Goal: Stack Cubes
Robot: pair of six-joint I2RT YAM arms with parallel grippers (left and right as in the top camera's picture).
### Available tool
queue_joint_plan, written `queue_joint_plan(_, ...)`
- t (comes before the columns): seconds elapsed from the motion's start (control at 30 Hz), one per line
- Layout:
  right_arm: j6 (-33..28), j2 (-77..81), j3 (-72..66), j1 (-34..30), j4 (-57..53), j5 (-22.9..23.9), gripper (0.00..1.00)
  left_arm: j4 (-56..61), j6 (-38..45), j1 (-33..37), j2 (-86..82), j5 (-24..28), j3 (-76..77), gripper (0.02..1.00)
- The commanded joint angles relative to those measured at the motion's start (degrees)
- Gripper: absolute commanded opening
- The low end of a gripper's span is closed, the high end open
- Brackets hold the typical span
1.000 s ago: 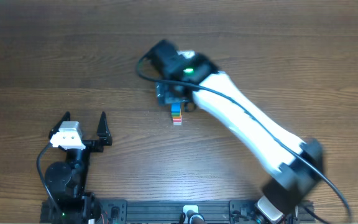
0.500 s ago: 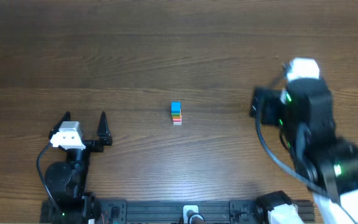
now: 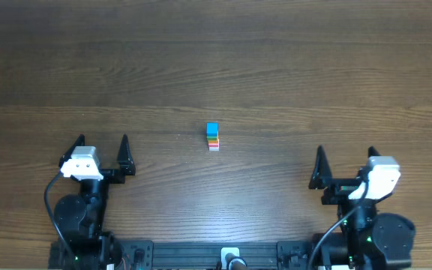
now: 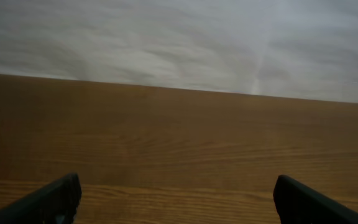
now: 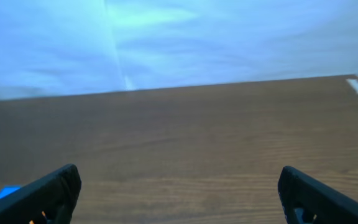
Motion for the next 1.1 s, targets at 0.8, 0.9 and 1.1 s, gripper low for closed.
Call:
queue_joint_plan(0.8,-6.62,-4.11,-28.06,-0.04,24.33,-5.84,0.993,-0.17,0.66,0.26,-0.42,0.37,-0.24,1.0)
queue_joint_plan(0.9,-6.64,-4.11,-28.09,-0.04,24.33,-5.07,0.993,-0.2,0.66,0.26,-0.42,0.37,-0.24,0.996)
queue_joint_plan(1.1,-6.62,-4.15,-31.19,-0.04,33.38,-3.65,0.991,-0.17,0.66,0.26,-0.42,0.37,-0.24,1.0)
